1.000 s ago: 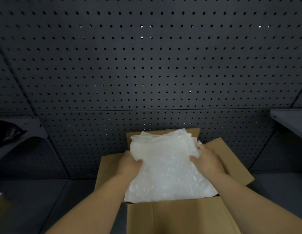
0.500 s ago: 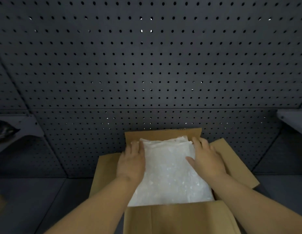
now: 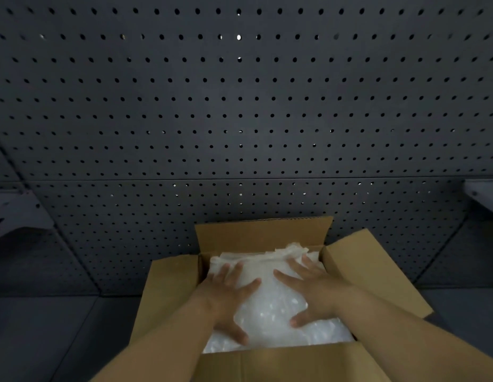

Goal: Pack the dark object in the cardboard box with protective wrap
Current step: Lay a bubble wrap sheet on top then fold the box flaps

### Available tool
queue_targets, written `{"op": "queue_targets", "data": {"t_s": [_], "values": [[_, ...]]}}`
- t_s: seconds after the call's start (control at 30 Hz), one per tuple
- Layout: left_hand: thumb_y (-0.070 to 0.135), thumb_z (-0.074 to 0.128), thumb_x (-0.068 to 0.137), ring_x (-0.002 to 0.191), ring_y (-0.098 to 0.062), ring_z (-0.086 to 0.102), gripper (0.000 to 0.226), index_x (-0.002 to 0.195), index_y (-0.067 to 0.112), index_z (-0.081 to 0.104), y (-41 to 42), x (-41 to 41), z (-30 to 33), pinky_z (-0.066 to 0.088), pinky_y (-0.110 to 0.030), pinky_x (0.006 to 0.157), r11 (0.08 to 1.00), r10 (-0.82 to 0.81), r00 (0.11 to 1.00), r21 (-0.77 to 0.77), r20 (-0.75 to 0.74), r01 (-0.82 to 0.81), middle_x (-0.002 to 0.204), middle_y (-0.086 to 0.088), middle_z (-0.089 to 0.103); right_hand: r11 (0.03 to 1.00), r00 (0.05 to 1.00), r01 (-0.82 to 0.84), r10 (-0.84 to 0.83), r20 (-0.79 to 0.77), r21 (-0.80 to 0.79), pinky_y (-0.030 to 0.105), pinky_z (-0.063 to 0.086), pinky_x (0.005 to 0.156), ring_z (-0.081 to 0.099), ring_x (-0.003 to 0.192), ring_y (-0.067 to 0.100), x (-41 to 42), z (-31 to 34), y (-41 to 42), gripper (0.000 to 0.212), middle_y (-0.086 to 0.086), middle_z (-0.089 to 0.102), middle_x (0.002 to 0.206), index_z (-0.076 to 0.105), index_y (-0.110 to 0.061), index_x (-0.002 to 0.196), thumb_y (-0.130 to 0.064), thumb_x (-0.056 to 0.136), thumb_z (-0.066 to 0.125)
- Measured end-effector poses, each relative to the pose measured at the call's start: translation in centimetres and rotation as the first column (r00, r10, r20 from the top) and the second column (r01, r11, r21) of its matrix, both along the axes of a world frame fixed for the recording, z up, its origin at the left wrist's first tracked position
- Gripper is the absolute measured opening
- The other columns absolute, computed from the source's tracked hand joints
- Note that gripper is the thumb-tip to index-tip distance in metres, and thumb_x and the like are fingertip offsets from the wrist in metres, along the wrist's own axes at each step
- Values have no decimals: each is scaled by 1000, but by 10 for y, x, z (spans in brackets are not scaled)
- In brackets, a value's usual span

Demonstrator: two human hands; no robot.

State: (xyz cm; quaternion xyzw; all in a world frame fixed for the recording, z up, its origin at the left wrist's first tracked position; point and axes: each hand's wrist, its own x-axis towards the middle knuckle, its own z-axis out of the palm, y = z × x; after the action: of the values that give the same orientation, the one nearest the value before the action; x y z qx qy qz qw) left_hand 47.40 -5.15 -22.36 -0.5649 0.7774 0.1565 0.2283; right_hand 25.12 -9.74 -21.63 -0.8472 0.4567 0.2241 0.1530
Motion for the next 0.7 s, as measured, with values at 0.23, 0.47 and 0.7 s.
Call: {"op": "queue_targets", "data": {"t_s": [0.23, 0.47, 0.7], "values": [[70, 65, 70, 145, -33, -21, 116, 143, 47, -22, -8, 0, -9, 4, -47, 117, 998, 19, 1000, 60, -12, -18, 155, -3, -32, 990, 1000, 13, -14, 2, 140, 45, -4, 119, -27, 144, 22, 5, -4, -11, 105, -9, -28, 156, -15, -46, 147, -61, 79, 63], [73, 65, 67, 147, -34, -12, 116, 142, 49, -21, -13, -1, -16, 14, -47, 117, 996, 30, 1000, 83, 2, -30, 158, -4, -26, 979, 999, 19, -25, 27, 202, 46, -1, 119, -21, 146, 23, 7, -8, -18, 104, -9, -24, 158, -11, -45, 148, -58, 79, 65], [61, 71, 71, 145, -30, 13, 110, 151, 38, -2, -19, -1, 10, 20, -43, 117, 996, -80, 997, -25, 12, 80, 161, -7, 1, 990, 992, -102, 108, 68, -97, 37, 17, 118, 5, 147, 20, 4, 6, -19, 109, -2, 2, 160, 9, -34, 152, -65, 67, 71]]}}
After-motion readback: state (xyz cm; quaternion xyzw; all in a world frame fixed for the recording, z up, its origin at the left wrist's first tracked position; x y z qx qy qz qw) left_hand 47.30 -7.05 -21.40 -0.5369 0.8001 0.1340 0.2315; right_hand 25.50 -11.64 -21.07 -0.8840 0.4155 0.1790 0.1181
